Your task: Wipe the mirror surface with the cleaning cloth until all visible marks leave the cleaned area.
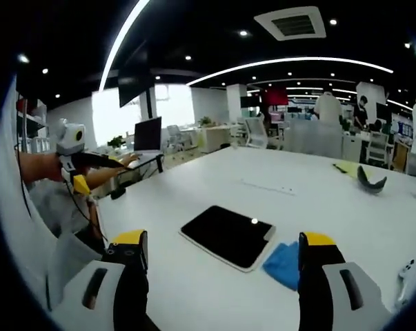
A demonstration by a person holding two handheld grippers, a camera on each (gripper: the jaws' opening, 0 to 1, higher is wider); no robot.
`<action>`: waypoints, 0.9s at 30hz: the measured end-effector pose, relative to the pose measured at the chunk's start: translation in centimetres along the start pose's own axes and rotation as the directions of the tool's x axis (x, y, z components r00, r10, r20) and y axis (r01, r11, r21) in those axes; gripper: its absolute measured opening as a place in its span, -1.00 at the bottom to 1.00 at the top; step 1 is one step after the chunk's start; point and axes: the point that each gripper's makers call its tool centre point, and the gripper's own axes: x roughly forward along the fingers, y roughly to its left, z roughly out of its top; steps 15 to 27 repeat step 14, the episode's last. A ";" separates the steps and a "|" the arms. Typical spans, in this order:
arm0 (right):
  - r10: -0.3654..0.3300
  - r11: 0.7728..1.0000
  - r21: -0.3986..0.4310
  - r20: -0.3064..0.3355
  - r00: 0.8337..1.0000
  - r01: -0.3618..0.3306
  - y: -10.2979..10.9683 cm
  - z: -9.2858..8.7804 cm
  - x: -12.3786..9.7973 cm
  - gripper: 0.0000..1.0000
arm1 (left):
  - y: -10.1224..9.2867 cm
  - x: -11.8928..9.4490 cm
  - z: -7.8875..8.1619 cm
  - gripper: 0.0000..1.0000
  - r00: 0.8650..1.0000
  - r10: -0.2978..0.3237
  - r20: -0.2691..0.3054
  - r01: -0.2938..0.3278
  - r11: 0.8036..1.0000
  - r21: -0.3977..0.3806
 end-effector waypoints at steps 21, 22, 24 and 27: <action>-0.008 1.000 0.030 -0.027 1.000 0.009 0.4 1.0 -1.6 1.00 | 0.7 -0.1 0.7 0.98 0.999 -0.012 0.040 0.014 0.999 -0.053; -0.008 1.000 0.030 -0.027 1.000 0.009 0.4 1.0 -1.6 1.00 | 0.7 -0.1 0.7 0.98 0.999 -0.012 0.040 0.014 0.999 -0.053; -0.008 1.000 0.030 -0.027 1.000 0.009 0.4 1.0 -1.6 1.00 | 0.7 -0.1 0.7 0.98 0.999 -0.012 0.040 0.014 0.999 -0.053; -0.008 1.000 0.030 -0.027 1.000 0.009 0.4 1.0 -1.6 1.00 | 0.7 -0.1 0.7 0.98 0.999 -0.012 0.040 0.014 0.999 -0.053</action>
